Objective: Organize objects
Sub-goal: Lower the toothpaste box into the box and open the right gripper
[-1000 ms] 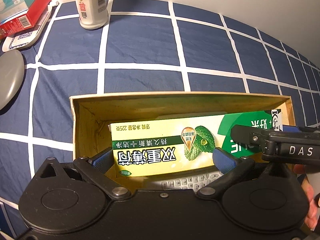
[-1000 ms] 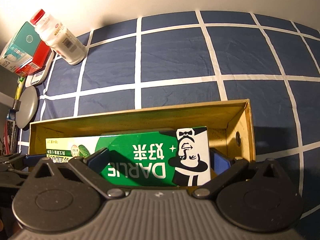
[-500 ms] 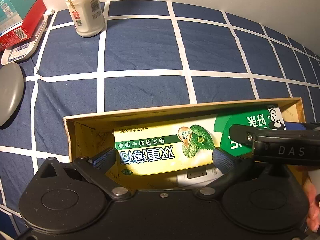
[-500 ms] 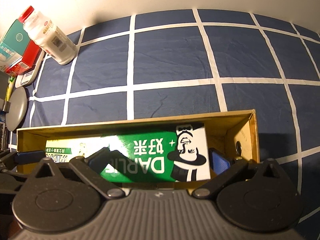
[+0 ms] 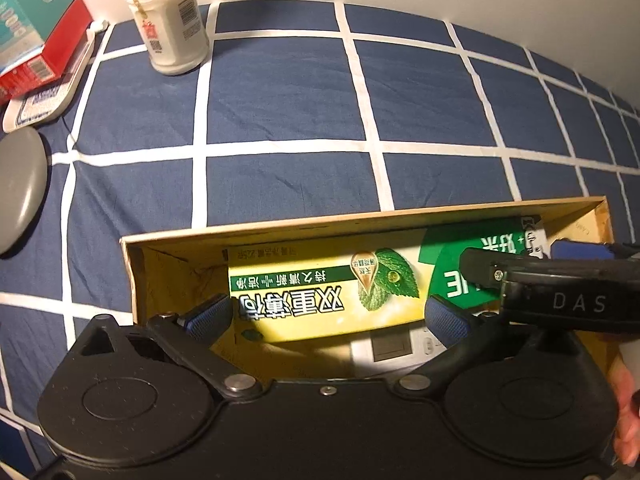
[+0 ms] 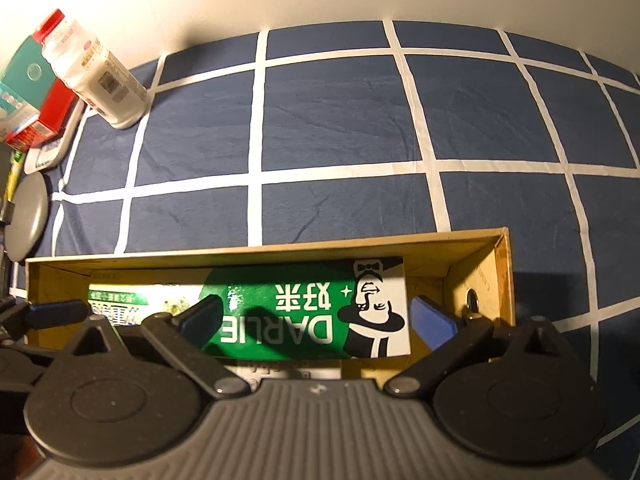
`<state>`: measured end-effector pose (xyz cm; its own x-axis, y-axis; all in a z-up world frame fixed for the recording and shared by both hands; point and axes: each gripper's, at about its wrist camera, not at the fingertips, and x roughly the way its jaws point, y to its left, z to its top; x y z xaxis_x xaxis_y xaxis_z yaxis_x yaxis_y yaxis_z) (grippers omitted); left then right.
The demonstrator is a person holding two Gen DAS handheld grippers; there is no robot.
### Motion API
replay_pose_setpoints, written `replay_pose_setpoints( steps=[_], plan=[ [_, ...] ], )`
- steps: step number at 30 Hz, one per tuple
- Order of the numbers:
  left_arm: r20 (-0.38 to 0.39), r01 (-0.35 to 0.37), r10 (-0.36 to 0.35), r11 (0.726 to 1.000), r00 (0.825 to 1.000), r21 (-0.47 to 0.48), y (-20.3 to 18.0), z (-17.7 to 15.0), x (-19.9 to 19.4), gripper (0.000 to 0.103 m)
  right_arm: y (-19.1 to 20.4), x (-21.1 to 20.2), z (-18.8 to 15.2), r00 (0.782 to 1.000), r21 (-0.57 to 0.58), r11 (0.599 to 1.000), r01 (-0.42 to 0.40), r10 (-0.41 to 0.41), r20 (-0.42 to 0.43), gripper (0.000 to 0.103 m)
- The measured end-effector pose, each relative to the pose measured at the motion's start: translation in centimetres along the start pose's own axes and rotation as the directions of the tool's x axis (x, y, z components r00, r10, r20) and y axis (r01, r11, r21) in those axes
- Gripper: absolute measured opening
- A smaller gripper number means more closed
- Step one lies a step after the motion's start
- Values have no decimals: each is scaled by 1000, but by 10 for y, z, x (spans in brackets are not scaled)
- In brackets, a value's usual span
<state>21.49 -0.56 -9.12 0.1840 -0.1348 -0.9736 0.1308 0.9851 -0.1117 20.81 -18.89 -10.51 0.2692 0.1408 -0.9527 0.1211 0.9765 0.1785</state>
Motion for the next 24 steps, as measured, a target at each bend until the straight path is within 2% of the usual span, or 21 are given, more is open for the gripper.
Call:
replay_pose_setpoints(
  steps=[11, 24],
  plan=[
    [36, 0, 1, 999, 999, -33, -9, -17, -25, 103, -11, -33, -11, 998, 12, 999, -49, 49, 43, 101],
    [102, 9, -12, 1000, 995, 28, -52, -66, -71, 103, -44, -99, -56, 990, 65, 995, -73, 65, 122, 101]
  ],
)
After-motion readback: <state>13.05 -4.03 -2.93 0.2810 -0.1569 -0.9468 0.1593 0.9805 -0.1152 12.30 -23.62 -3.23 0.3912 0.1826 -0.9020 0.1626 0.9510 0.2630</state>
